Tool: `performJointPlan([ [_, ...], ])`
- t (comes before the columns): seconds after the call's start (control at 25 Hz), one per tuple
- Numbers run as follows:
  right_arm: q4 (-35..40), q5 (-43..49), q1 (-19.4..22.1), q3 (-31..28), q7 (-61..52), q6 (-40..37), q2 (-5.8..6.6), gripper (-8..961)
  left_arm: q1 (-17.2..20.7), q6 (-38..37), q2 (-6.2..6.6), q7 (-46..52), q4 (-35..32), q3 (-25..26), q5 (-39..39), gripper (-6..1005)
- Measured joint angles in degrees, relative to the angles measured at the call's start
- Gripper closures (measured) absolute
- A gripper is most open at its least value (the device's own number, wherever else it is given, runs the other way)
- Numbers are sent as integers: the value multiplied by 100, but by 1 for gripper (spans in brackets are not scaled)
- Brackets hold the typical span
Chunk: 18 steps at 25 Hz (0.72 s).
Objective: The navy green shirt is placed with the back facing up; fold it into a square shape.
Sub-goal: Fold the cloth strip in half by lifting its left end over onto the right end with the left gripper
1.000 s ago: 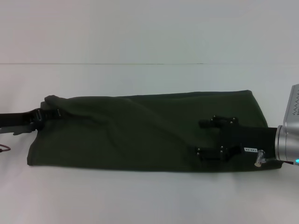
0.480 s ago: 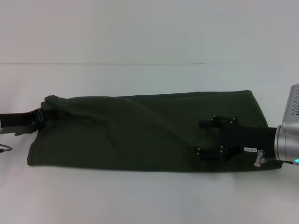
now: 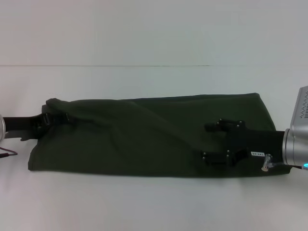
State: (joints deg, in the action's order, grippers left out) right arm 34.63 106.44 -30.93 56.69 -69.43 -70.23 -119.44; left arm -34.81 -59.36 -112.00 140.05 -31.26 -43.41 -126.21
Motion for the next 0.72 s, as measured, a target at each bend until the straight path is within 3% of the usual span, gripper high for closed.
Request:
performJointPlan([
  [0.36,3,0,5,-9,0,14,-9,66,-5,76,-17,-85,-70,-32,-155,176],
  [0.72,-10,0,-4,-18,0,18,-9,66,13,66,1,-208,-78,-24,-159,569],
])
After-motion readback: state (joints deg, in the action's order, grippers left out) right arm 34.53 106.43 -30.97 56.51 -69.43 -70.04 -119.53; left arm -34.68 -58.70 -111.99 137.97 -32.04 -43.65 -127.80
